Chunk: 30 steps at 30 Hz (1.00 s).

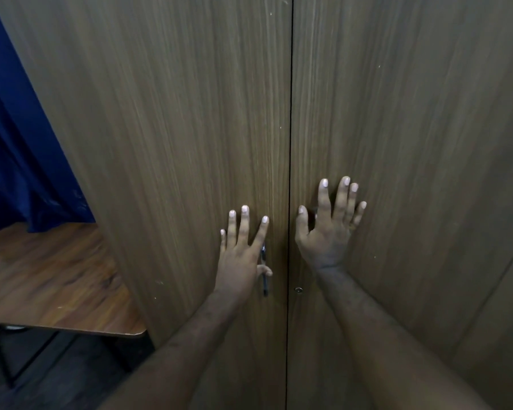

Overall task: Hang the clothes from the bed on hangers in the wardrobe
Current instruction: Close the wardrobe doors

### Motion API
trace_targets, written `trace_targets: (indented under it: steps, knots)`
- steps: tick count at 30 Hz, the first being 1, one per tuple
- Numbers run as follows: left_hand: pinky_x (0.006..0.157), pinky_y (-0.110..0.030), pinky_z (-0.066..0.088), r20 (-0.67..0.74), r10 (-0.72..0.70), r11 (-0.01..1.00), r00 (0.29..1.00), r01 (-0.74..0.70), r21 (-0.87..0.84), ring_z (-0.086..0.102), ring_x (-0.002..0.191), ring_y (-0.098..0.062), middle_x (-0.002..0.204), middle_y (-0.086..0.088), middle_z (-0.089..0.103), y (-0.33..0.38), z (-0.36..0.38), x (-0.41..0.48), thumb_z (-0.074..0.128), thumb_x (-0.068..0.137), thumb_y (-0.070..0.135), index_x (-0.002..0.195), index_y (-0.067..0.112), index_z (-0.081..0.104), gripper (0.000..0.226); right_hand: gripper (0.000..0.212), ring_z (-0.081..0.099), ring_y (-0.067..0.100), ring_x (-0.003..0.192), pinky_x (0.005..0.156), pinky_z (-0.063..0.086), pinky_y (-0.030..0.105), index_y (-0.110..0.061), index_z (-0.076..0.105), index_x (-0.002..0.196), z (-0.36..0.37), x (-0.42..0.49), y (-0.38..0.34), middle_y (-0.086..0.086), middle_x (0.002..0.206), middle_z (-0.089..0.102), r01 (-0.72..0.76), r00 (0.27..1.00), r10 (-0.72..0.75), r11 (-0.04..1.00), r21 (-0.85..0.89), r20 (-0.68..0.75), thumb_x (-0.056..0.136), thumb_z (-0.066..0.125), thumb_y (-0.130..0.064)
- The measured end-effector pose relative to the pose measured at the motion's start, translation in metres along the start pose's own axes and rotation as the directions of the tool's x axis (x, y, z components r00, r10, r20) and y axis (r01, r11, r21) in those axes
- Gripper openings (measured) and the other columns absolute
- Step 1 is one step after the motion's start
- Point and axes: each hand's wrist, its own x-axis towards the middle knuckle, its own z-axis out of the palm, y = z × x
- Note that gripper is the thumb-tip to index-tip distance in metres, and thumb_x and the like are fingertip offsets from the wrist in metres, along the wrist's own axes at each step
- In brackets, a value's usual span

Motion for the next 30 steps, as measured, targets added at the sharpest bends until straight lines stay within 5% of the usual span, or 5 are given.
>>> trace_targets:
  steps: [6, 13, 21, 25, 30]
  knots:
    - [0.117, -0.054, 0.011, 0.058, -0.012, 0.998, 0.998, 0.009, 0.059, -0.021, 0.145, -0.037, 0.159, -0.016, -0.022, 0.011, -0.019, -0.004, 0.076, 0.074, 0.048, 0.155, 0.024, 0.0, 0.114, 0.071, 0.011, 0.028, 0.151, 0.121, 0.01, 0.05, -0.019, 0.034, 0.152, -0.043, 0.007, -0.005, 0.012, 0.162, 0.019, -0.02, 0.961, 0.021, 1.0, -0.004, 0.277, 0.091, 0.053, -0.05]
    - [0.121, -0.047, 0.008, 0.124, 0.119, 0.993, 0.985, -0.121, 0.003, -0.012, 0.149, -0.033, 0.159, -0.022, -0.014, 0.044, -0.045, -0.023, 0.065, 0.084, 0.051, 0.155, 0.015, -0.001, 0.104, 0.082, 0.001, 0.019, 0.152, 0.123, 0.007, 0.045, -0.019, 0.012, 0.157, -0.119, -0.021, -0.008, 0.004, 0.165, 0.005, -0.067, 0.699, 0.103, 0.995, -0.079, 0.708, 0.094, 0.036, -0.065]
    - [0.12, -0.044, 0.008, 0.235, 0.521, 0.854, 0.821, -0.499, -0.148, -0.006, 0.15, -0.029, 0.162, -0.017, -0.007, 0.112, -0.054, -0.121, 0.062, 0.087, 0.047, 0.156, 0.015, 0.001, 0.097, 0.08, 0.005, 0.019, 0.151, 0.121, 0.008, 0.045, -0.019, 0.01, 0.157, -0.259, -0.121, -0.014, 0.005, 0.164, 0.01, -0.209, 0.591, 0.459, 0.881, -0.423, 0.663, 0.095, 0.033, -0.064]
    - [0.12, -0.044, 0.01, 0.235, 0.658, 0.753, 0.715, -0.614, -0.237, -0.003, 0.15, -0.028, 0.162, -0.016, -0.004, 0.138, -0.059, -0.186, 0.061, 0.087, 0.048, 0.156, 0.015, 0.002, 0.096, 0.088, 0.009, 0.019, 0.151, 0.12, 0.011, 0.046, -0.019, 0.013, 0.156, -0.333, -0.164, -0.027, 0.005, 0.163, 0.015, -0.271, 0.57, 0.586, 0.796, -0.542, 0.576, 0.087, 0.023, -0.073]
    - [0.12, -0.045, 0.009, 0.27, 0.782, 0.623, 0.562, -0.688, -0.372, -0.004, 0.15, -0.027, 0.162, -0.015, -0.004, 0.176, -0.07, -0.288, 0.059, 0.088, 0.05, 0.156, 0.015, 0.002, 0.095, 0.078, 0.008, 0.02, 0.151, 0.12, 0.01, 0.048, -0.018, 0.014, 0.156, -0.442, -0.23, -0.052, 0.006, 0.163, 0.014, -0.35, 0.492, 0.747, 0.64, -0.684, 0.447, 0.096, 0.037, -0.062]
